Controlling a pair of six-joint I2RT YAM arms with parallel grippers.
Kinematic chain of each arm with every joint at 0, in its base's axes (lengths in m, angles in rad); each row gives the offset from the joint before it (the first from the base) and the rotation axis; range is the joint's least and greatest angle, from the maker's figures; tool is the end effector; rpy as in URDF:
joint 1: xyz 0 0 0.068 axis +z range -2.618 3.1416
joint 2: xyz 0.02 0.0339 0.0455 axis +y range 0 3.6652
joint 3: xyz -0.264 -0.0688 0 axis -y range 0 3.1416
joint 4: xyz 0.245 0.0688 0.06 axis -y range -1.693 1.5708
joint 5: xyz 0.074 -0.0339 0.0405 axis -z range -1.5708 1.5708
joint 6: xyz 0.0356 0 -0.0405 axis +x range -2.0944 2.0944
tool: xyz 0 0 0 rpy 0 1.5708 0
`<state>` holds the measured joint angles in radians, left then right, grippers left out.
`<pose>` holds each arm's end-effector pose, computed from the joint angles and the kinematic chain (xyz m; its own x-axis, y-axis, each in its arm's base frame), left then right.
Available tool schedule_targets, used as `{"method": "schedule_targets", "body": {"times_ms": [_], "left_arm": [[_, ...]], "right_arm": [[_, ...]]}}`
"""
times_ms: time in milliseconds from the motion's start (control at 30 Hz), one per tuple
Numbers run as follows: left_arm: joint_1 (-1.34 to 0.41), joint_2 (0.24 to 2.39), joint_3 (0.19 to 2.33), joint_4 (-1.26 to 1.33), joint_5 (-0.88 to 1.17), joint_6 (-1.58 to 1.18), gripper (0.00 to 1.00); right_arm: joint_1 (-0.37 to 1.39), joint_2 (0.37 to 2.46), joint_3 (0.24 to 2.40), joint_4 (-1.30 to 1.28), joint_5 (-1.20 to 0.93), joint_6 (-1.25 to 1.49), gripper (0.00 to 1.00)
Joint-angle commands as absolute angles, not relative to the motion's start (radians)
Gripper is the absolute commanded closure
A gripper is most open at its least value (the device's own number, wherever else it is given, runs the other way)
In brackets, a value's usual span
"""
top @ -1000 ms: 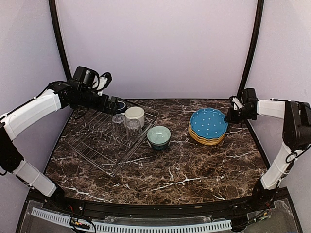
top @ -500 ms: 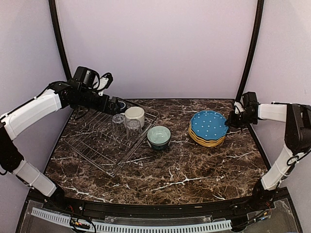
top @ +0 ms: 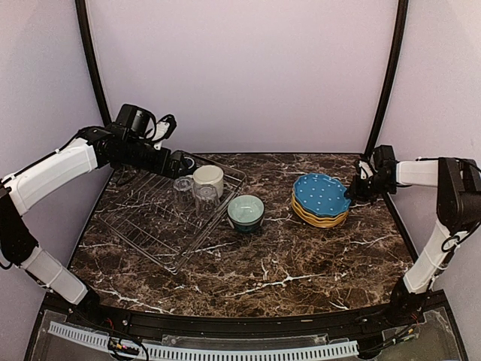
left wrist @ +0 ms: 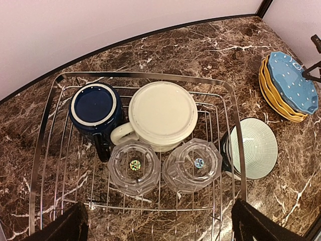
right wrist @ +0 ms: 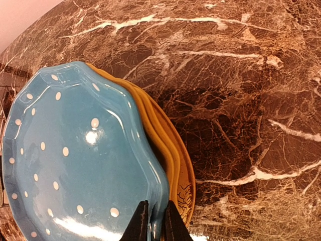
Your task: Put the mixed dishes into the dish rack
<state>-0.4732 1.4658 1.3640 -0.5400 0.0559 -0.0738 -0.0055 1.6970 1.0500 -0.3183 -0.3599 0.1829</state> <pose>0.2927 -0.1521 0.3453 -0.5679 0.2081 -0.7964 0.4542 0.8861 -0.0924 0.3460 0.0106 0.1873 -0.8440 0.1749 -0.5070 -0.0425 0.9206 0.3883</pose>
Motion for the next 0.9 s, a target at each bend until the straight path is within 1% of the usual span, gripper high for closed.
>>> {"method": "schedule_targets", "body": {"times_ms": [0,233,300,467,700,867], "left_arm": [[-0.468,1.464,1.348,-0.549,0.062,-0.080,0.01],[-0.468,1.466,1.349,-0.550,0.059,-0.080,0.01],[-0.467,1.468,1.350,-0.552,0.065,-0.081,0.01],[-0.468,1.471,1.350,-0.553,0.062,-0.082,0.01],[-0.468,1.476,1.351,-0.546,0.096,-0.099,0.01],[-0.468,1.486,1.356,-0.526,0.212,-0.134,0.01]], "right_arm": [[0.009,1.743,1.054,-0.357,-0.439,0.162,0.88],[0.009,1.743,1.056,-0.350,-0.461,0.166,0.87],[0.009,1.740,1.056,-0.349,-0.461,0.166,0.89],[0.009,1.712,1.052,-0.351,-0.455,0.166,1.00],[0.009,1.672,1.072,-0.360,-0.467,0.175,1.00],[0.008,1.618,1.087,-0.344,-0.517,0.206,1.00]]}}
